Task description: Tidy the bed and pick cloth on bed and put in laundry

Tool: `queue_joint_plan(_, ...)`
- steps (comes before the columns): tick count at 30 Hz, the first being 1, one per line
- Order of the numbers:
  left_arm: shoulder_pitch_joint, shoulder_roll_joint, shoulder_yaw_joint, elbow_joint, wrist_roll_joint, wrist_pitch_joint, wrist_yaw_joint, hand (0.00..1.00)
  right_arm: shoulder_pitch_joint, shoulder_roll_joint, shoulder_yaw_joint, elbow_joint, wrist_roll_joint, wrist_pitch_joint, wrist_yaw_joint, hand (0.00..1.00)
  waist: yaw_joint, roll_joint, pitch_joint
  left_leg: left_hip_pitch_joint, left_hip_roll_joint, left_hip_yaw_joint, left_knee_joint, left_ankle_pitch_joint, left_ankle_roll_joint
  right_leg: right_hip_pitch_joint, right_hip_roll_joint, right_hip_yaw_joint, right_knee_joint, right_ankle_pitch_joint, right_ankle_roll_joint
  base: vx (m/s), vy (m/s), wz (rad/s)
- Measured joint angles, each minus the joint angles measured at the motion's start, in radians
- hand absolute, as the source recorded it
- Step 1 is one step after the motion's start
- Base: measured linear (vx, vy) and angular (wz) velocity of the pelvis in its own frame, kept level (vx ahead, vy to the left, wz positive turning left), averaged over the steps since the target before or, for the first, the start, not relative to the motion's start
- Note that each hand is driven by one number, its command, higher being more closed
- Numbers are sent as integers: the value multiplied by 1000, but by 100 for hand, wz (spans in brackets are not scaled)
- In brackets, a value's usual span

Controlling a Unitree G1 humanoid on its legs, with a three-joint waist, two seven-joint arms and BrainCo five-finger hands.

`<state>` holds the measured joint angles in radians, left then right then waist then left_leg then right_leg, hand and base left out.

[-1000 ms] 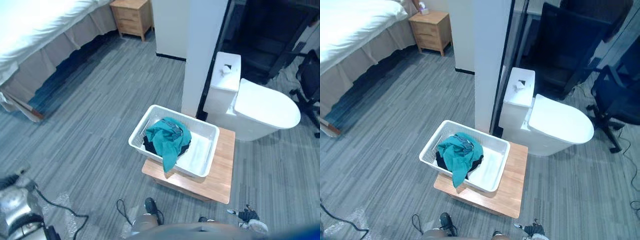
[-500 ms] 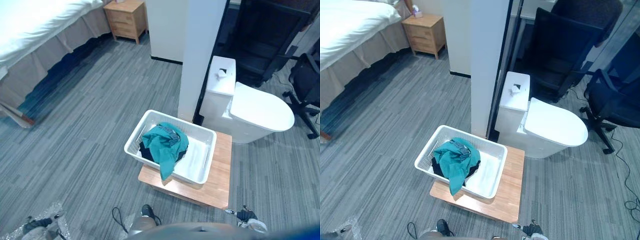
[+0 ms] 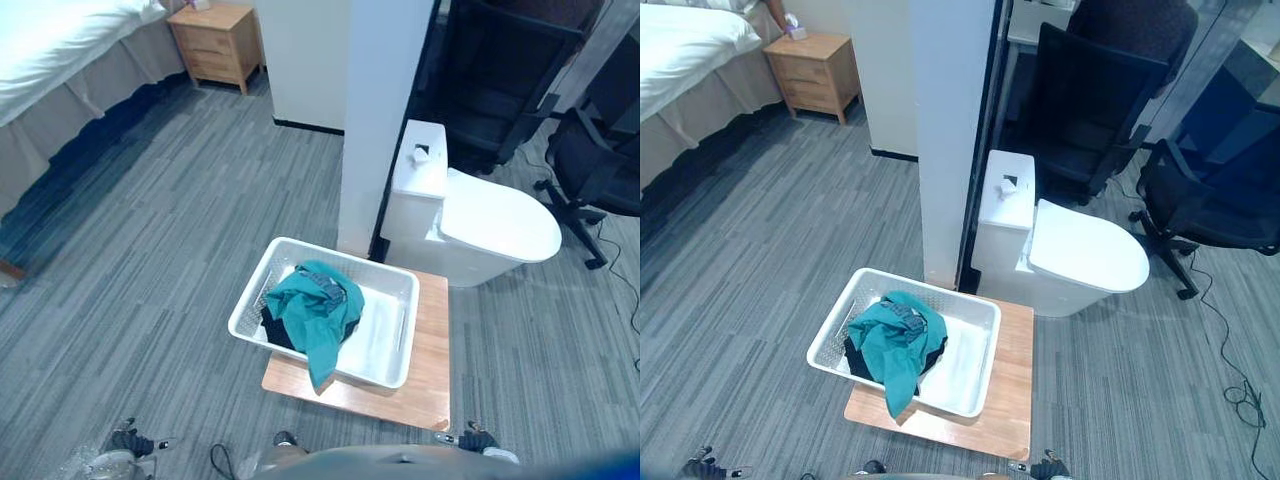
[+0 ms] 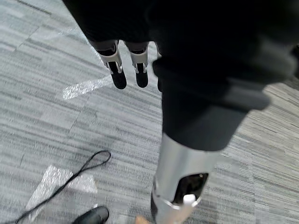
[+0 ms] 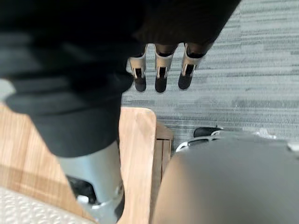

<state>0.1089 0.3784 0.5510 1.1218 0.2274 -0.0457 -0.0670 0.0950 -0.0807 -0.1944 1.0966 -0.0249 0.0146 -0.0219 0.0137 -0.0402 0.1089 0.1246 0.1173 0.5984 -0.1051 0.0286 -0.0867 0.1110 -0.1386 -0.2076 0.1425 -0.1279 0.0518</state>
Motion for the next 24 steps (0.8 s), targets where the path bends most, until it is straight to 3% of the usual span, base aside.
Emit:
queue_joint_plan(6, 26, -137, -1, 0, 0, 16, 2, 0, 0, -1, -30, 0, 0, 1, 5, 0, 0, 18, -12, 17, 24, 25, 5, 1, -2, 2, 11, 2, 0, 19, 3, 35, -23, -9)
queue_joint_plan(12, 29, -140, -20, -4, -1, 20, 10, 0, -1, -4, -33, -2, 0, 1, 12, 0, -3, 26, -12, 16, 42, 25, 5, 22, -17, -1, 32, 2, -6, 19, 4, -26, -72, -6)
queue_joint_plan(19, 30, -174, -91, 0, 33, 21, 10, 0, -8, -22, -30, -10, -14, 2, 15, 0, -7, 53, -12, -9, 40, 24, -1, 48, -7, -17, 33, 2, -40, 17, 4, -113, -37, -8)
queue_joint_plan(22, 29, -170, -113, -1, 37, 21, 12, 0, -12, -19, -29, -10, -38, 5, 15, 0, -10, 40, -14, -24, 20, 23, -2, 63, 4, -20, 10, 1, -61, -30, 14, -188, -52, -2)
queue_joint_plan(24, 31, -179, -129, 1, 37, 23, 15, 0, -18, -24, -30, -9, -38, 7, 14, 0, -19, 49, -10, -25, 18, 10, -2, 73, 10, -22, 10, -9, -50, -39, 12, -166, -14, 13)
